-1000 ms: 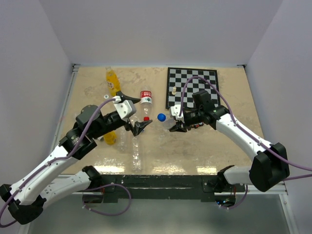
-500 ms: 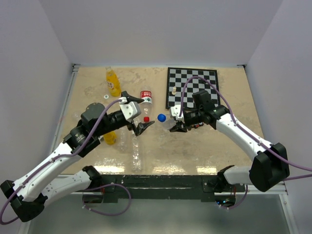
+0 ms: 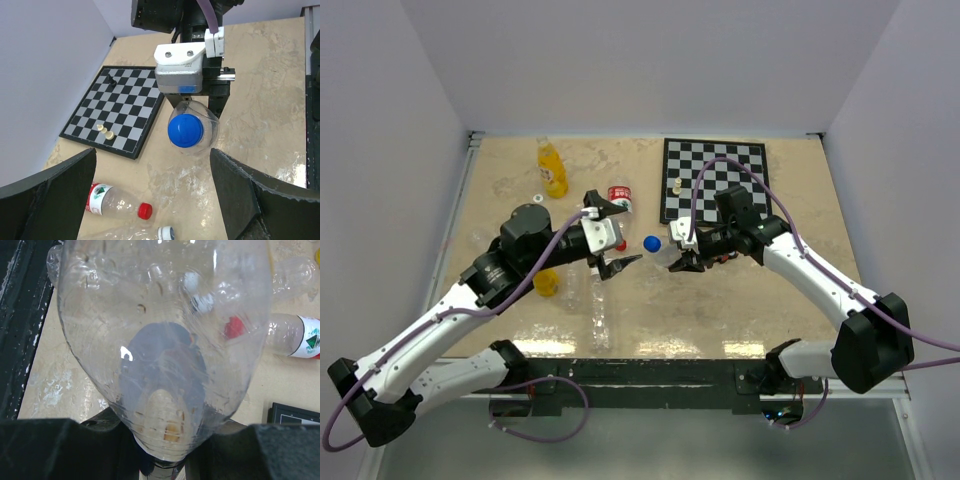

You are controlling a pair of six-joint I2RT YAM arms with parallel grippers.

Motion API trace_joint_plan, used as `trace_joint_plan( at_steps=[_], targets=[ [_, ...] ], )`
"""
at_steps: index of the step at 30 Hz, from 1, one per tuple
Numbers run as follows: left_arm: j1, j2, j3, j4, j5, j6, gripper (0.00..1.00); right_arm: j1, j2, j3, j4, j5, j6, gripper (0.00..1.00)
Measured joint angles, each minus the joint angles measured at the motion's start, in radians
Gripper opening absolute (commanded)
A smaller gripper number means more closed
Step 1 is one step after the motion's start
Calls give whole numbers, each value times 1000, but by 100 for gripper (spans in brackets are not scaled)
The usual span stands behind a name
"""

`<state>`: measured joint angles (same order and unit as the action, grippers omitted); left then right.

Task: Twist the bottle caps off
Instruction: Unscrew the bottle cap from the plastic bottle.

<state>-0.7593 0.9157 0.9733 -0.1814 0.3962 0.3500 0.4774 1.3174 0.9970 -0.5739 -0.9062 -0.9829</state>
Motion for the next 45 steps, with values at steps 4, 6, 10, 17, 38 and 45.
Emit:
trace_joint_plan(
  at_steps=[4, 6, 10, 17, 38, 45],
  targets=[
    [0, 25, 21, -12, 27, 15, 100, 0, 0, 2, -6, 0, -8, 0],
    [0, 34, 35, -18, 39, 25, 100, 0, 0, 3, -8, 0, -12, 0],
    [0, 55, 63, -23, 55, 36, 100, 0, 0, 3, -10, 0, -17, 0],
    [0, 101, 103, -36, 83, 44, 85, 0, 0, 3, -13, 0, -25, 0],
    [0, 235, 171, -150, 248, 80, 0, -2, 0, 3, -28, 1, -30, 0],
    [1, 238, 179, -154, 249, 35, 0, -3, 0, 5, -36, -1, -31, 0]
  ],
)
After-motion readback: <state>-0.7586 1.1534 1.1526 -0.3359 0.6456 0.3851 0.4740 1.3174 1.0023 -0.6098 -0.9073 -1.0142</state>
